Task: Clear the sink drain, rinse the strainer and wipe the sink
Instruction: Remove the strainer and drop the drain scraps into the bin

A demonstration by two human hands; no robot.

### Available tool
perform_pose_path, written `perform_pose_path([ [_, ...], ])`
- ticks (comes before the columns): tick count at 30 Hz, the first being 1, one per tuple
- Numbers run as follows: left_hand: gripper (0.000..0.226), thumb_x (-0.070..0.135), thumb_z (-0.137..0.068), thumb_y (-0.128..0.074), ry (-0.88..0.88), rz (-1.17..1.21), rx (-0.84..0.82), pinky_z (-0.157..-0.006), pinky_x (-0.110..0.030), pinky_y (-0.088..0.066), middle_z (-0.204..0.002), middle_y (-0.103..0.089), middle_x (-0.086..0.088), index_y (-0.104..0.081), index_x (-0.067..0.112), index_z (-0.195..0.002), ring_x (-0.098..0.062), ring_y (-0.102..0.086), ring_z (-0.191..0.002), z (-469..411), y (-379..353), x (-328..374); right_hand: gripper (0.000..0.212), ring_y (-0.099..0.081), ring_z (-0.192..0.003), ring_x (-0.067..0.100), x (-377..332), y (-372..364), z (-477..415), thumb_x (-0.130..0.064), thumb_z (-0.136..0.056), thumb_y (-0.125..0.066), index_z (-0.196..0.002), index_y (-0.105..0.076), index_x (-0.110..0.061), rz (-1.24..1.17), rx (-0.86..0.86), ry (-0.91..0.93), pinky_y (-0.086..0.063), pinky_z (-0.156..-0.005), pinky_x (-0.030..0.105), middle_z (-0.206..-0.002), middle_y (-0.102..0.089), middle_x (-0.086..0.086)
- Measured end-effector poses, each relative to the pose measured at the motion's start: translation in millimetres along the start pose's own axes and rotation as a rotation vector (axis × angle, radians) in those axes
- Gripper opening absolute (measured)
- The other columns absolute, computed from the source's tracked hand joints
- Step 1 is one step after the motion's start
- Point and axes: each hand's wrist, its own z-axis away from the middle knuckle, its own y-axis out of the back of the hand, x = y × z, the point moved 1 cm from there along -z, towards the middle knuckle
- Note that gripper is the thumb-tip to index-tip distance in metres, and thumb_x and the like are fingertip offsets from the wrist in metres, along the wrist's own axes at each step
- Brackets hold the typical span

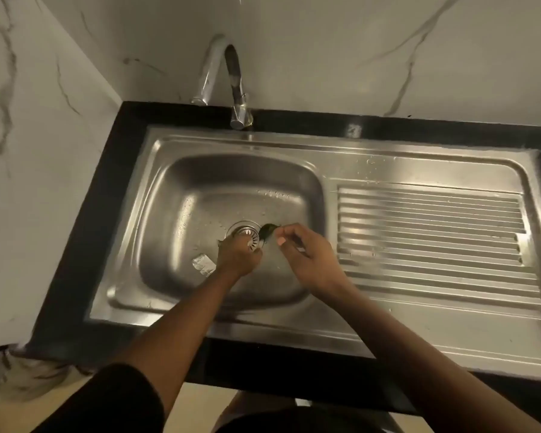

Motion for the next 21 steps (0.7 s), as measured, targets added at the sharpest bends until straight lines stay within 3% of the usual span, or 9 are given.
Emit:
perform_pose_path([
  [4,0.047,0.048,-0.1,-0.056,0.091,-0.197,-0.097,-0.111,-0.043,-0.042,-0.137,-0.068,-0.016,-0.065,0.013,-0.13,-0.039,-0.057,-0.135,-11,-16,8,0.013,-0.069,-0.104,-0.006,4,1,-3,-0.027,-0.101,-0.064,-0.108,-0.068,-0.038,0.003,-0.012,-0.015,-0.052,-0.087,0.011,-0.108,-0.076,-0.015],
  [9,0.035,0.038,-0.1,-0.055,0.139,-0.158,-0.175,-0.112,-0.046,-0.046,-0.132,-0.071,-0.012,-0.068,0.017,-0.126,-0.036,-0.061,-0.129,-20,-33,12,0.013,-0.067,-0.104,-0.011,9,11,4,-0.028,-0.1,-0.065,-0.108,-0.068,-0.038,-0.012,-0.023,-0.006,-0.047,-0.081,0.001,-0.107,-0.074,-0.022],
  [17,0.034,0.014,-0.09,-0.063,0.152,-0.117,0.05,-0.105,-0.042,-0.046,-0.124,-0.073,-0.011,-0.069,0.018,-0.123,-0.037,-0.06,-0.126,-15,-45,6,0.019,-0.068,-0.107,-0.005,21,25,13,-0.023,-0.1,-0.063,-0.117,-0.072,-0.027,0.018,-0.039,-0.037,-0.053,-0.088,0.014,-0.113,-0.075,-0.013],
  [21,0.032,0.018,-0.091,-0.067,0.151,-0.184,0.096,-0.11,-0.043,-0.039,-0.123,-0.074,-0.011,-0.075,0.019,-0.121,-0.033,-0.059,-0.126,-23,-37,-7,0.023,-0.067,-0.108,-0.005,24,29,19,-0.026,-0.1,-0.064,-0.122,-0.072,-0.025,0.047,-0.049,-0.03,-0.055,-0.089,0.016,-0.113,-0.074,-0.013],
])
